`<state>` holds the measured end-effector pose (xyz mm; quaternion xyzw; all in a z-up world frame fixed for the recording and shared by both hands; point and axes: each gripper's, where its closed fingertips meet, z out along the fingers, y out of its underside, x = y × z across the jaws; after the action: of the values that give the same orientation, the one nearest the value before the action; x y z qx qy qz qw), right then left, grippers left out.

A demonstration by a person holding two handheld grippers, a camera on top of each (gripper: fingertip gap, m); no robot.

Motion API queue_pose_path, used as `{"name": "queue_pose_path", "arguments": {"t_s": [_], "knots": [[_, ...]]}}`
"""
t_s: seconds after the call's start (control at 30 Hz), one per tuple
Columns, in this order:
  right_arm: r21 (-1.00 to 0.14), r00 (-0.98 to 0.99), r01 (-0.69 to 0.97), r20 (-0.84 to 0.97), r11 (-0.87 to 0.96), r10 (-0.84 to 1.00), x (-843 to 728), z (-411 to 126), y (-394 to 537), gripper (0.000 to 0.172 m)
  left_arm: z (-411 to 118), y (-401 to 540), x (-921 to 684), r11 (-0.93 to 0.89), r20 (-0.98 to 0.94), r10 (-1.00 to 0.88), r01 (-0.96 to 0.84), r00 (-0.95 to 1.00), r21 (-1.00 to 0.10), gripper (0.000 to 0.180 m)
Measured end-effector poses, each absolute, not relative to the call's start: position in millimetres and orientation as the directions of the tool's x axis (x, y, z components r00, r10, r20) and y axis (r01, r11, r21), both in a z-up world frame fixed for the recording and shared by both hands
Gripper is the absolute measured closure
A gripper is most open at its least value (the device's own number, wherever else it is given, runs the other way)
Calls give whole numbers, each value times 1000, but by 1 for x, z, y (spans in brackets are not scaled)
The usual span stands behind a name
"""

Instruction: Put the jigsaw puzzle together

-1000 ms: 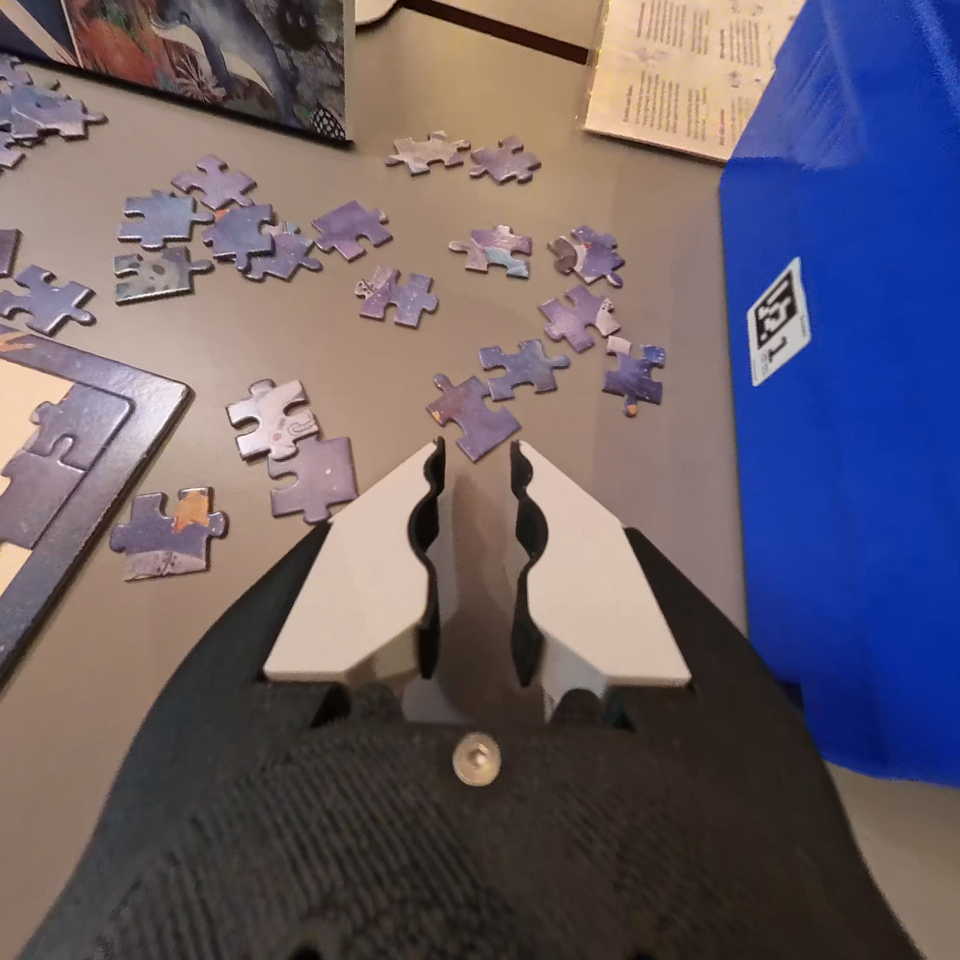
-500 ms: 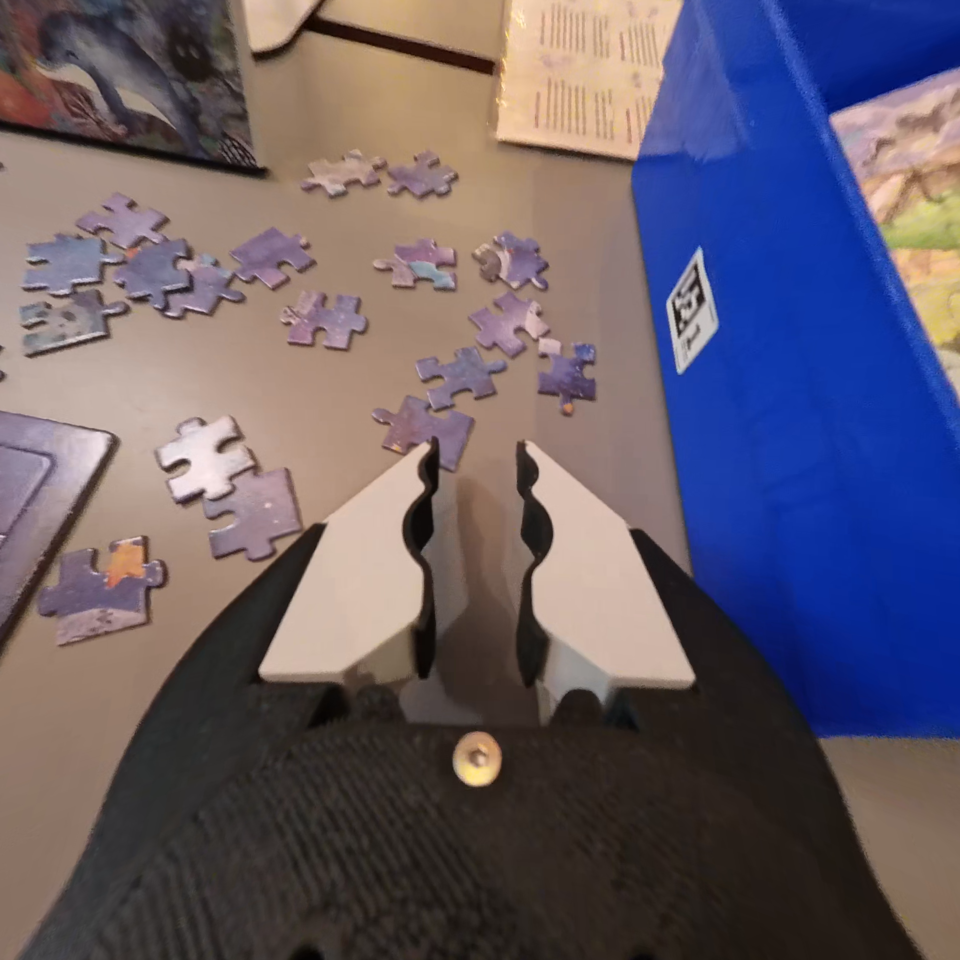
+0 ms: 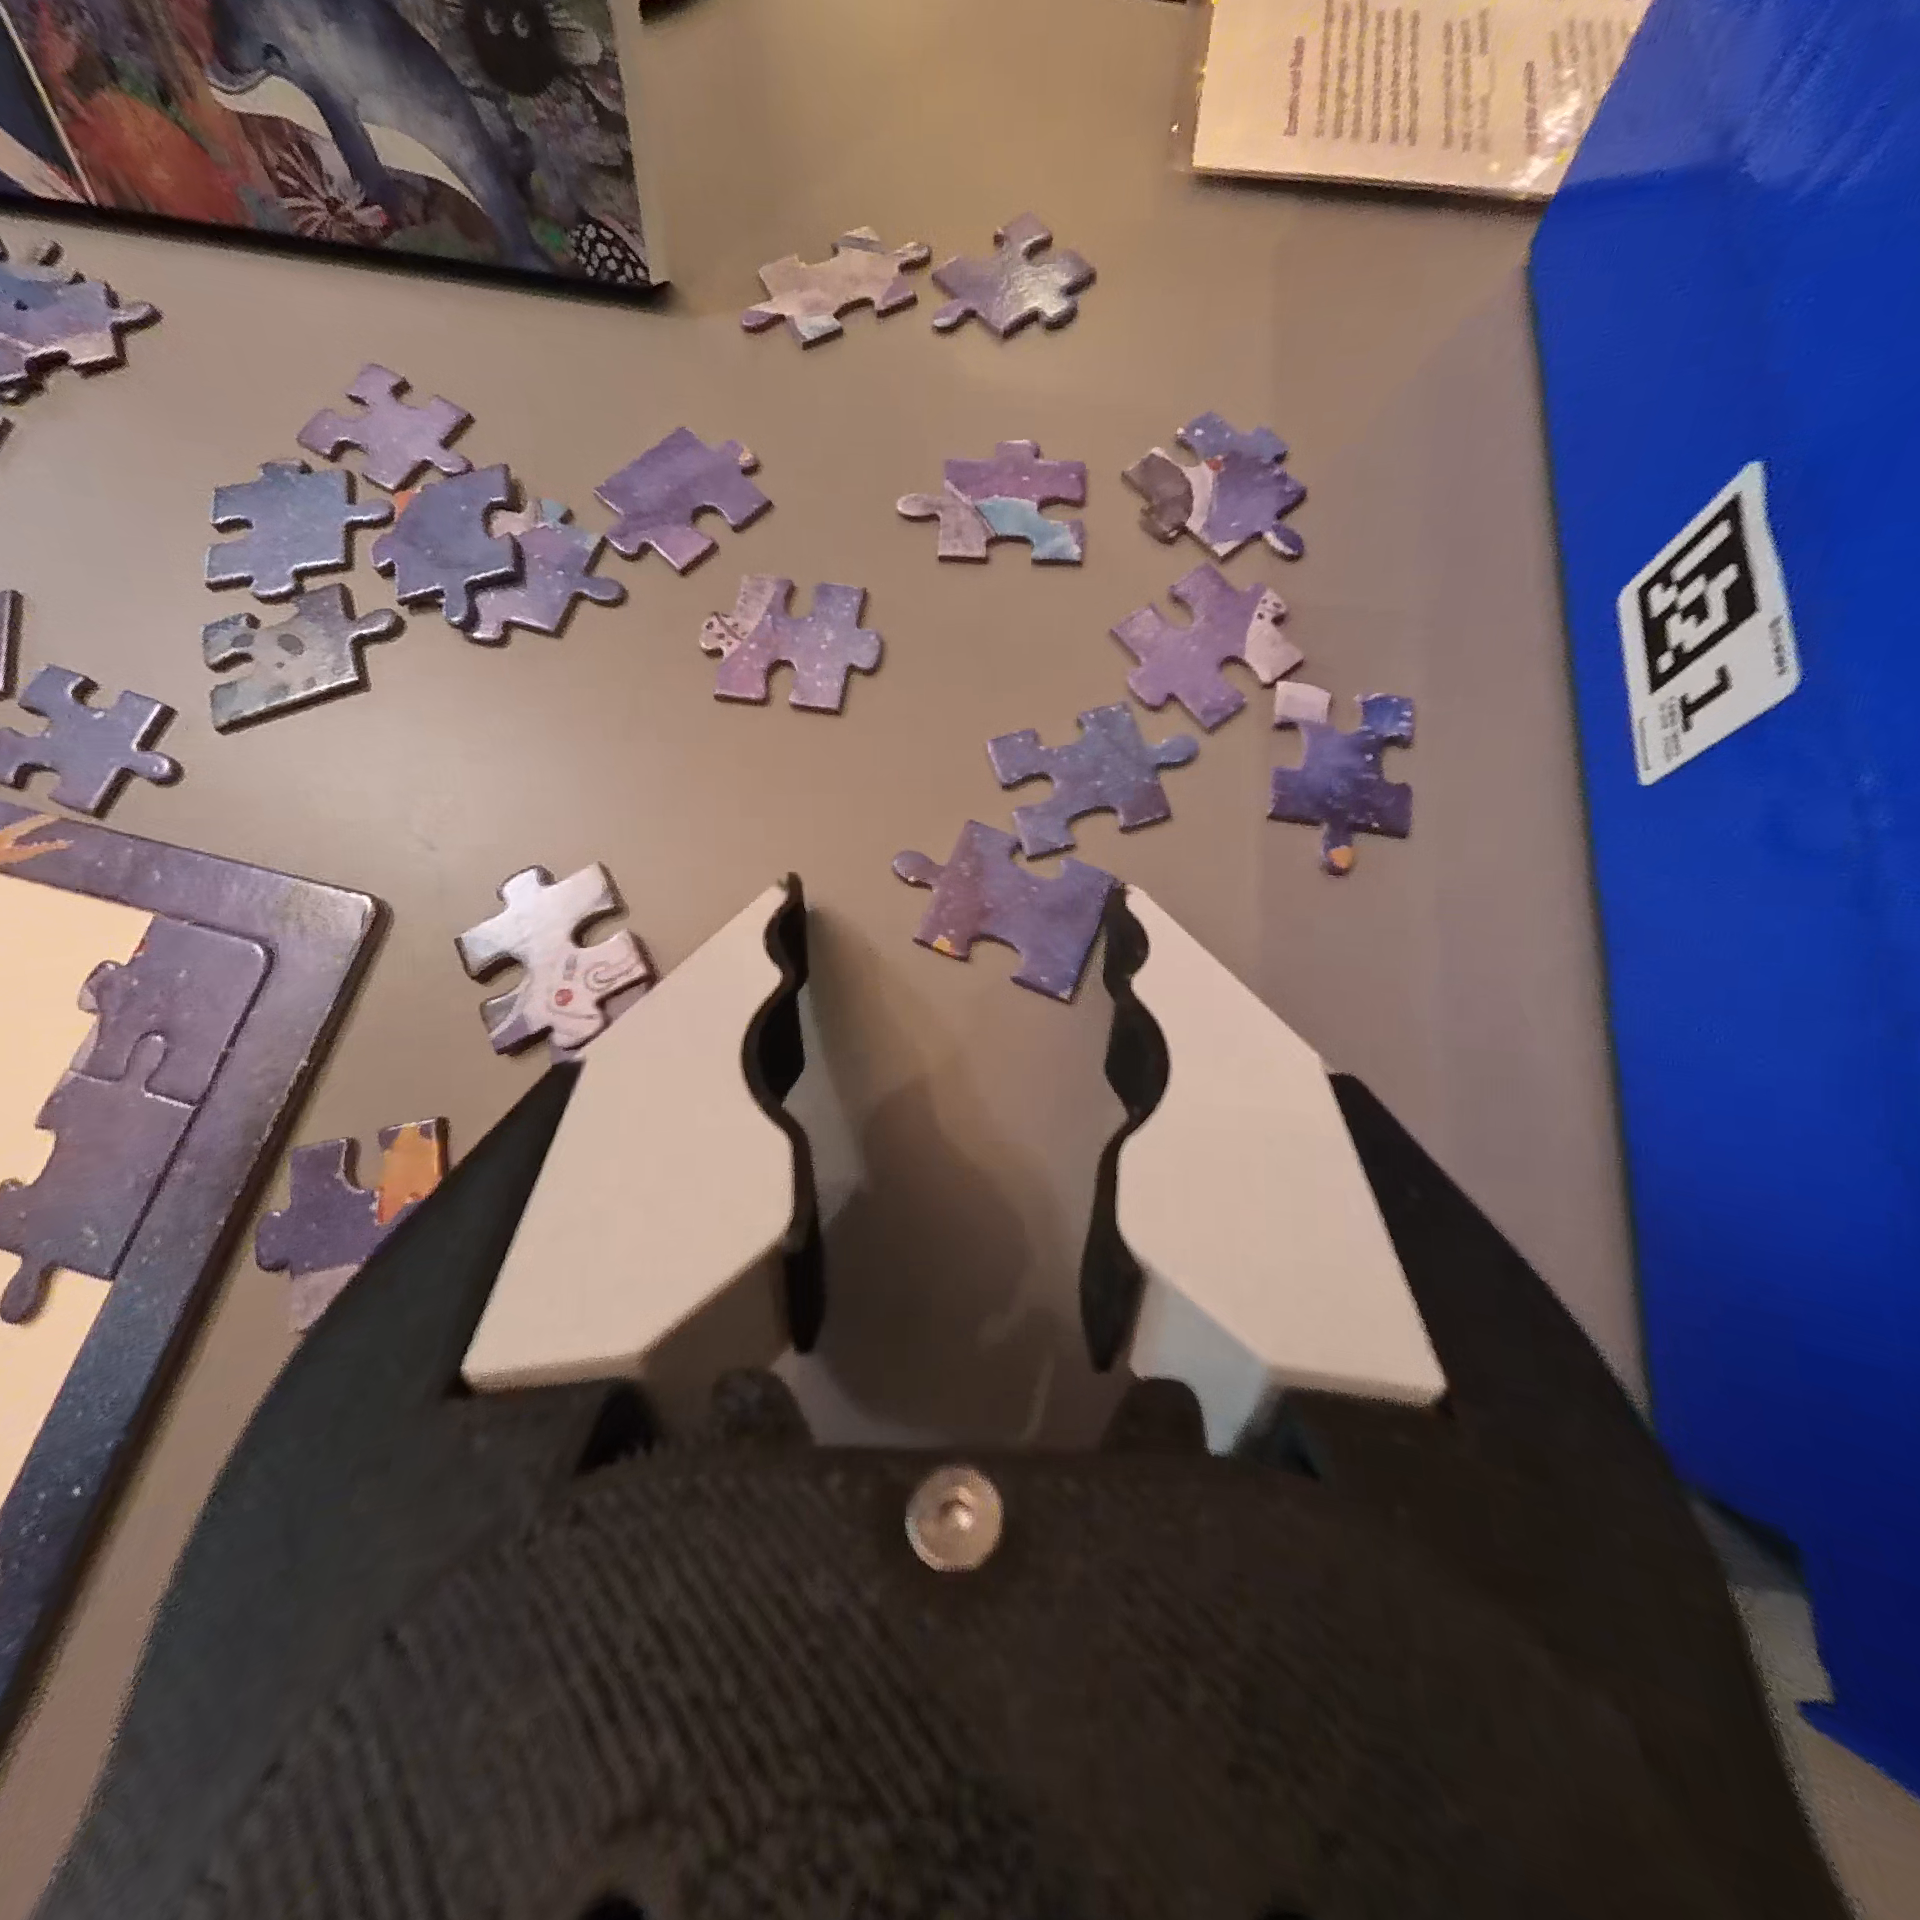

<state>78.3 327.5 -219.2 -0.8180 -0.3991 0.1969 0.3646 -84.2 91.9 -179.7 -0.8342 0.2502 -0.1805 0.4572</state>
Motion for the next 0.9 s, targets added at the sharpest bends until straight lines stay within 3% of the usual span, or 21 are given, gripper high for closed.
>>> {"name": "queue_pose_path", "arguments": {"t_s": [0.4,0.73,0.9], "knots": [[-763,605,499,-33,-411,795,92,-217,324,154,-178,91,-86,-451,68,-581,-252,811,-856,163],[-837,625,361,-110,-411,772,108,-194,326,149,-177,92,-87,-448,64,-577,-250,814,-858,163],[-842,613,372,-93,-390,785,107,-193,324,148,-173,96,-96,-446,57,-535,-224,843,-866,165]]}}
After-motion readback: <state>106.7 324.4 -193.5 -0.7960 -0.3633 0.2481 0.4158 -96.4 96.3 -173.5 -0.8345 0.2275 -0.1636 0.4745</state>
